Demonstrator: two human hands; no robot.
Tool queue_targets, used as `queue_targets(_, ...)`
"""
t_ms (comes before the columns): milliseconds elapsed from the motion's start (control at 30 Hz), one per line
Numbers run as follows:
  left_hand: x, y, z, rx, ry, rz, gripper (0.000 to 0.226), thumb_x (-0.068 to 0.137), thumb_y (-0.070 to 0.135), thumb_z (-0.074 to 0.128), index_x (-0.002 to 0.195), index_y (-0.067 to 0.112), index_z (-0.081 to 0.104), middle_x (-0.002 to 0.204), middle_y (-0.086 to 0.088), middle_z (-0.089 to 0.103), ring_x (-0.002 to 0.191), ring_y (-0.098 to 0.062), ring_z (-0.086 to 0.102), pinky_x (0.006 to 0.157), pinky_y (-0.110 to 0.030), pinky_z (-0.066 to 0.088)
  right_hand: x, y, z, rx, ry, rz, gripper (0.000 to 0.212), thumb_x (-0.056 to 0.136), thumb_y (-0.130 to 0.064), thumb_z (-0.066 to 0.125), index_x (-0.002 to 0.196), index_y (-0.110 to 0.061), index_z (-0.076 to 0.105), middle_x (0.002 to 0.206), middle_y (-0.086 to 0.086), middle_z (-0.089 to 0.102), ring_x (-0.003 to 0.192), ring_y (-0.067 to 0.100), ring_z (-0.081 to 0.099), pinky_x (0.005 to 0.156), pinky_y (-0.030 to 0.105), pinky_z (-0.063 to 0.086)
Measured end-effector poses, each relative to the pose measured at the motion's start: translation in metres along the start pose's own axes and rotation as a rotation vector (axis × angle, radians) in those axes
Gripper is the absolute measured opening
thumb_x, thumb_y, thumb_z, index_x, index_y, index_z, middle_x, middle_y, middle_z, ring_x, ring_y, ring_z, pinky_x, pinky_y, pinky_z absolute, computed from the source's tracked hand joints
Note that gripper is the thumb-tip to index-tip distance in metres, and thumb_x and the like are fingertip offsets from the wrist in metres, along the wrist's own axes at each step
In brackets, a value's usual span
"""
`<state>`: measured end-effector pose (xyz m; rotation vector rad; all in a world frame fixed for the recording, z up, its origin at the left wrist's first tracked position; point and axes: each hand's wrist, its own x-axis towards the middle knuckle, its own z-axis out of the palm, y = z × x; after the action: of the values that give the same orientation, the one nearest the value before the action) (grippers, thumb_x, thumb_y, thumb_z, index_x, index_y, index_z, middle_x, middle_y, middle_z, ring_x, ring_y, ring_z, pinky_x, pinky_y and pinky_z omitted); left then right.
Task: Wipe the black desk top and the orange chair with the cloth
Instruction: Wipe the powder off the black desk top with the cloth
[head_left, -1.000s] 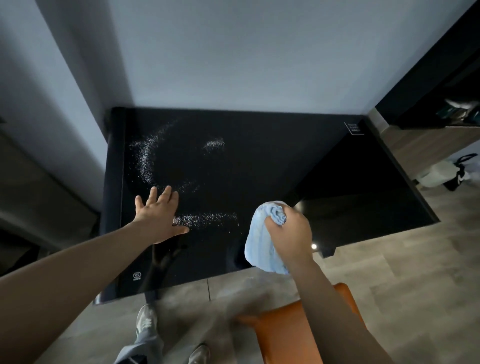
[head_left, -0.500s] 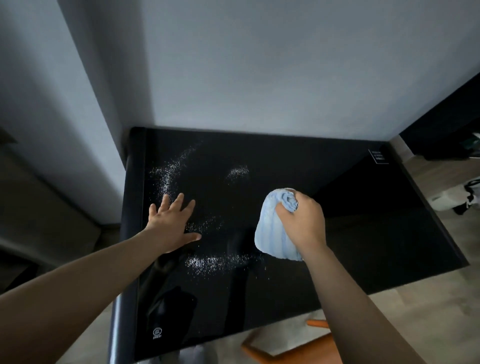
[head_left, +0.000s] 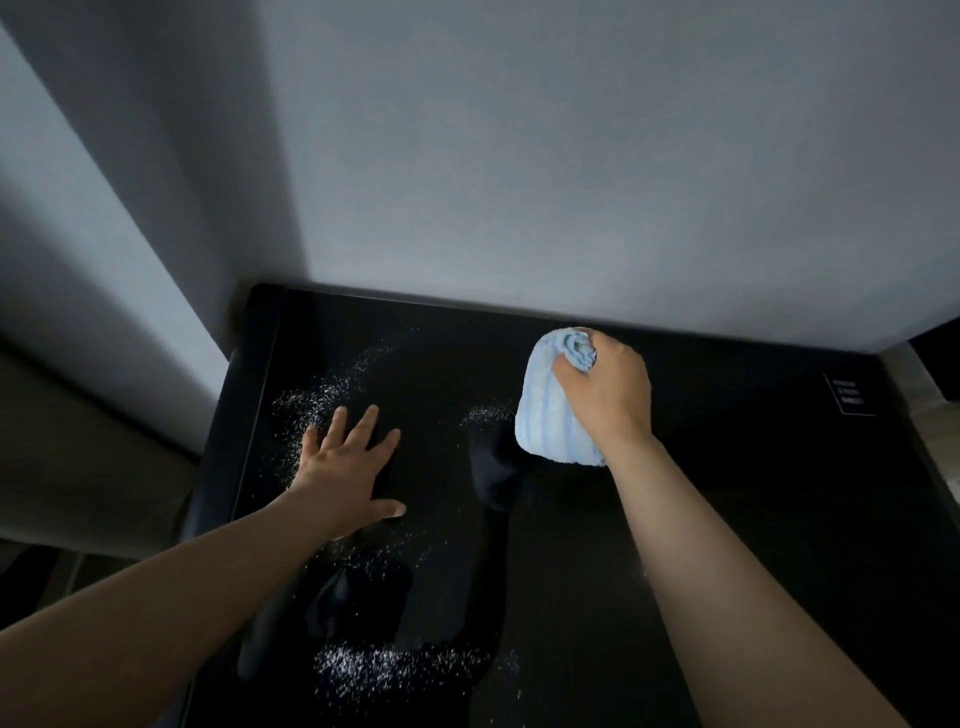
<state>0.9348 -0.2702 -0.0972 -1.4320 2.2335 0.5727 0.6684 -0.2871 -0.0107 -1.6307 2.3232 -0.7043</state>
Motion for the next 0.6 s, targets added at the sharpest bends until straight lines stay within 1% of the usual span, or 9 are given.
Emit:
queue_targets(100,0.022,0.004,-0.002,0.012,-0.034,-0.025,0.108,0.076,0.075,0.054,0.152,0.033,-0.011,0.154,-0.008,-0.034,0.142,-0.042,-0.023,0.118,-0.056,-0.001,0.036,0.007,0.017,-0.022,-0.025,-0.012,0.037,0.086,-0.017,0.056,0.057,-0.029,0.036,0.058,-0.012,0.043,0.057,0.006,0.043,0.053,0.023,0.029)
queue_targets(233,0.045,0.003,-0.002,0.01,-0.071,-0.04,0.127,0.065,0.08,0.06,0.148,0.032,-0.023,0.15,-0.01,-0.04,0.14,-0.043,-0.028,0.118,-0.056,-0.002,0.075,0.008,0.045,-0.008,-0.067,-0.038,0.038,0.086,-0.018,0.055,0.056,-0.029,0.035,0.056,-0.011,0.042,0.053,0.004,0.039,0.048,0.024,0.027)
queue_targets(333,0.05,-0.002,0.01,-0.014,-0.059,-0.042,0.13,0.063,0.081,0.06,0.146,0.034,-0.027,0.148,-0.007,-0.044,0.139,-0.039,-0.033,0.116,-0.056,-0.008,0.099,0.006,0.068,0.014,-0.088,-0.036,0.036,0.086,-0.019,0.055,0.057,-0.028,0.036,0.057,-0.01,0.043,0.054,0.007,0.041,0.048,0.024,0.027)
queue_targets(400,0.05,-0.005,0.014,-0.032,-0.049,-0.028,0.129,0.063,0.081,0.059,0.145,0.035,-0.029,0.145,-0.005,-0.048,0.137,-0.037,-0.036,0.114,-0.055,-0.012,0.111,0.005,0.083,0.013,-0.106,-0.037,0.029,0.086,-0.021,0.057,0.06,-0.023,0.043,0.059,-0.009,0.047,0.058,0.012,0.047,0.05,0.027,0.032)
queue_targets(500,0.051,-0.007,0.016,-0.04,-0.078,-0.017,0.128,0.064,0.082,0.057,0.141,0.037,-0.035,0.139,-0.004,-0.055,0.132,-0.037,-0.042,0.113,-0.055,-0.015,0.125,0.003,0.109,0.029,-0.152,-0.014,0.016,0.087,-0.023,0.056,0.073,-0.016,0.054,0.069,-0.002,0.057,0.069,0.02,0.058,0.061,0.033,0.047)
queue_targets(533,0.052,-0.007,0.016,-0.04,-0.085,-0.016,0.128,0.064,0.082,0.056,0.14,0.037,-0.036,0.138,-0.003,-0.056,0.132,-0.037,-0.043,0.113,-0.056,-0.015,0.128,0.003,0.117,0.039,-0.172,0.0,0.014,0.087,-0.024,0.055,0.077,-0.015,0.055,0.073,0.002,0.06,0.073,0.022,0.06,0.066,0.037,0.051)
queue_targets(600,0.053,-0.008,0.015,-0.042,-0.099,-0.018,0.128,0.064,0.082,0.056,0.139,0.038,-0.037,0.136,-0.003,-0.058,0.131,-0.036,-0.044,0.113,-0.055,-0.016,0.132,0.004,0.131,0.034,-0.212,0.022,0.014,0.089,-0.026,0.053,0.085,-0.014,0.058,0.08,0.005,0.064,0.079,0.025,0.062,0.072,0.04,0.053)
